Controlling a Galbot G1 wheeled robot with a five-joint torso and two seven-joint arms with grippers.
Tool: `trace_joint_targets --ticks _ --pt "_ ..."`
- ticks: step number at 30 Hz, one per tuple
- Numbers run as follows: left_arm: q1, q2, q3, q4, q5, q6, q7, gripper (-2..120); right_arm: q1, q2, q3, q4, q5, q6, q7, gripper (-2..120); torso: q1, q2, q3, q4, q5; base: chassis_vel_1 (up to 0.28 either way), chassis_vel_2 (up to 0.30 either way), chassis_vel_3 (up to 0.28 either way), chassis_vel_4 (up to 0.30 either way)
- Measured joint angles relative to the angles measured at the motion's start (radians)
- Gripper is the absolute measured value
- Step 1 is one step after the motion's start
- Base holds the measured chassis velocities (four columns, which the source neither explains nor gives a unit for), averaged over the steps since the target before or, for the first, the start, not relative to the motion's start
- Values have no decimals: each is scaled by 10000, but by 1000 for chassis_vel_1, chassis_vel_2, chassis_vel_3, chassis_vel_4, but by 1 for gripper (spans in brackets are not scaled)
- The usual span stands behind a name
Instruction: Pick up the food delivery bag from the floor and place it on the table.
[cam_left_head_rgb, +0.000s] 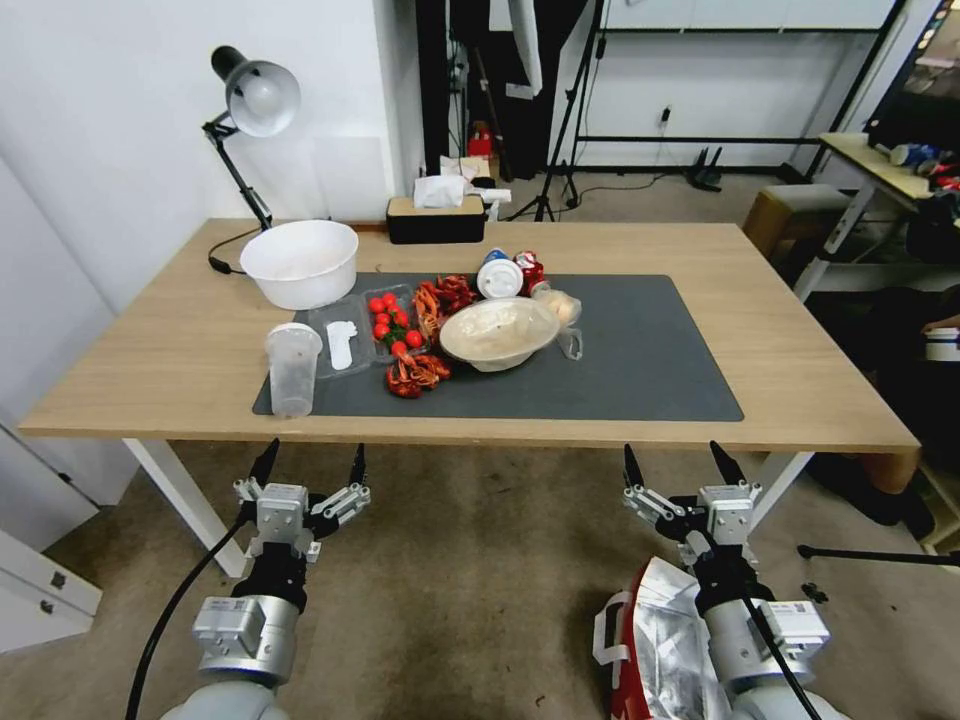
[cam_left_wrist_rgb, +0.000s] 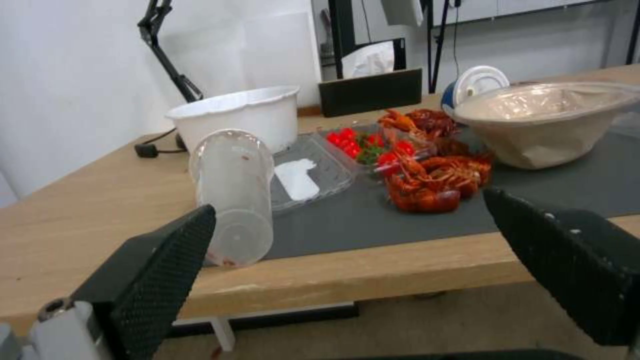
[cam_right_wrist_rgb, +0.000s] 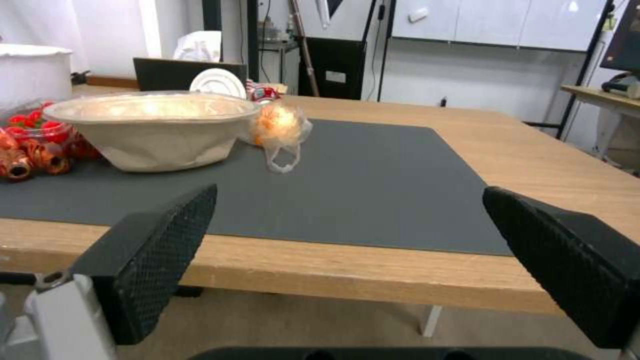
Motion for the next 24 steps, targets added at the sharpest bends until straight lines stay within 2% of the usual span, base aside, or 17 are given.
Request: trace_joint_targets --ticks 13,16,18,19,20,21,22,23,24 --pt "0 0 0 0 0 0 0 100 0 0 0 0 0 0 -1 100 -1 0 0 0 0 0 0 0 0" --pt "-101 126 7 41 -110 -7 -59 100 205 -238 132 371 327 -256 178 100 -1 0 0 -1 6 0 0 0 0" --pt "-587 713 32 253 -599 -123 -431 100 526 -595 293 895 743 -486 429 100 -2 1 -1 9 -12 0 0 0 0" --pt "-587 713 32 253 -599 -123 -431 100 526 -595 293 895 743 -486 429 100 -2 1 -1 9 -12 0 0 0 0" --pt "-968 1194 52 426 -992 -222 -731 100 590 -652 286 937 923 -601 514 100 -1 0 0 0 2 0 0 0 0" --pt "-1379 1699 82 596 -1413 -331 -1047 100 635 -683 282 971 1035 -621 558 100 1 0 1 -1 1 0 0 0 0" --pt "-1379 1699 82 596 -1413 -331 -1047 100 635 -683 282 971 1035 -621 558 100 1 0 1 -1 1 0 0 0 0" --pt "-1794 2221 102 770 -1871 -423 -1375 100 647 -694 274 971 1077 -629 572 100 1 0 0 -12 -1 0 0 0 0" --pt "-1900 2418 191 809 -2165 -430 -1440 100 651 -697 272 968 1078 -629 567 100 2 0 1 -6 0 0 0 0 0"
